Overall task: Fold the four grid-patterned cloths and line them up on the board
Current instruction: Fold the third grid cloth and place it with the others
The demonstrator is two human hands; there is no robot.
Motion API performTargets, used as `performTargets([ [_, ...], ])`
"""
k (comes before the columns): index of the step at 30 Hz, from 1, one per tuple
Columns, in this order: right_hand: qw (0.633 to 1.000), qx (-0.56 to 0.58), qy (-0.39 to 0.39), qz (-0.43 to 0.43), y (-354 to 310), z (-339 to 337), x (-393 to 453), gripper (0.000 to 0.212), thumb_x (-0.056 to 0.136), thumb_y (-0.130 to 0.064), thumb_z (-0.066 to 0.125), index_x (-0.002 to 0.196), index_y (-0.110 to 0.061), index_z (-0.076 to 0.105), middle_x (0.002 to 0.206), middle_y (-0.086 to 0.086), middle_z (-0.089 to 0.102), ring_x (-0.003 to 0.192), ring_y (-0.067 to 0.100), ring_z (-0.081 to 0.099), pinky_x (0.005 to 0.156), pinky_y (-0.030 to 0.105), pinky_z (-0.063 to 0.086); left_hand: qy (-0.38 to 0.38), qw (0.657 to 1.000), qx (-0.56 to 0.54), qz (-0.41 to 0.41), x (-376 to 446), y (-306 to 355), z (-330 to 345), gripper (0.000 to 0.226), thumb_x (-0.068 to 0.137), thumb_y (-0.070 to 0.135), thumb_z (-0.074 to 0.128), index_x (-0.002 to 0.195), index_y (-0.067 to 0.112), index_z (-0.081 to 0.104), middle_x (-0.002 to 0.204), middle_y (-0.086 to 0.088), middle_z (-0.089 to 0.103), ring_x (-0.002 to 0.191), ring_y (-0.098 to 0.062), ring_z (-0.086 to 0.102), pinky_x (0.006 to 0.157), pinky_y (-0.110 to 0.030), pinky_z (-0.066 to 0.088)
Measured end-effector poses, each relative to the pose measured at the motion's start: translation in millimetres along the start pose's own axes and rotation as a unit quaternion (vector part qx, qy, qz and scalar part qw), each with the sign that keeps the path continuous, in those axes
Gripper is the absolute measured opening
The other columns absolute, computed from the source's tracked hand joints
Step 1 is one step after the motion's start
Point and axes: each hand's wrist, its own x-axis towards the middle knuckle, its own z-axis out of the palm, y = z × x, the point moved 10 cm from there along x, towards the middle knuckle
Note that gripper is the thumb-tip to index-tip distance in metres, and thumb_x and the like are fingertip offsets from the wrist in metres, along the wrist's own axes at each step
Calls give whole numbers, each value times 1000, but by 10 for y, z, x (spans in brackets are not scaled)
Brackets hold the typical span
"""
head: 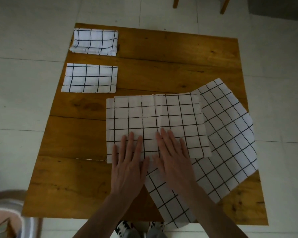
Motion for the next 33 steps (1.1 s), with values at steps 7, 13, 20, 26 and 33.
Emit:
performTargets([
  [7, 998, 34, -21, 53, 172, 88, 2, 79, 107, -63, 25, 165, -19, -3, 173, -1, -11, 159, 17, -13, 129, 46, 0, -12, 999, 21, -24, -9, -62, -5, 75, 105, 62, 25, 166, 23, 8, 174, -8, -3, 161, -30, -5, 128, -58, 12],
  [13, 990, 34, -22, 132, 892, -35, -221, 79, 105, -64, 18, 164, -20, -11, 172, -1, -16, 158, 16, -16, 129, 50, 7, -20, 999, 11, -43, -35, -213, -24, 81, 102, 69, 26, 166, 24, 5, 174, -7, -5, 160, -29, -8, 128, -57, 13],
  [20, 988, 44, 0, 146, 1121, -111, -288, 81, 103, -66, 14, 165, -17, -6, 173, 2, -9, 159, 17, -10, 129, 50, 10, -24, 999, 13, -46, -36, -222, -22, 82, 102, 69, 27, 166, 24, 5, 174, -9, -6, 160, -30, -9, 128, -57, 13],
  [26, 986, 43, 12, 161, 1099, -184, -292, 83, 102, -64, 24, 165, -15, 3, 174, 6, 1, 160, 22, -2, 128, 52, 11, -22, 998, 13, -60, -42, -202, -39, 82, 101, 69, 24, 166, 23, 5, 174, -11, -5, 160, -30, -10, 129, -56, 10],
  [33, 957, 50, 45, 283, 1122, -474, -367, 85, 93, -50, 64, 158, -11, 27, 146, 22, 46, 130, 41, 49, 98, 55, 49, -11, 1000, 6, 11, -20, 21, -9, 68, 108, 50, 26, 166, 19, 11, 174, -9, 4, 161, -27, 0, 127, -53, 15],
])
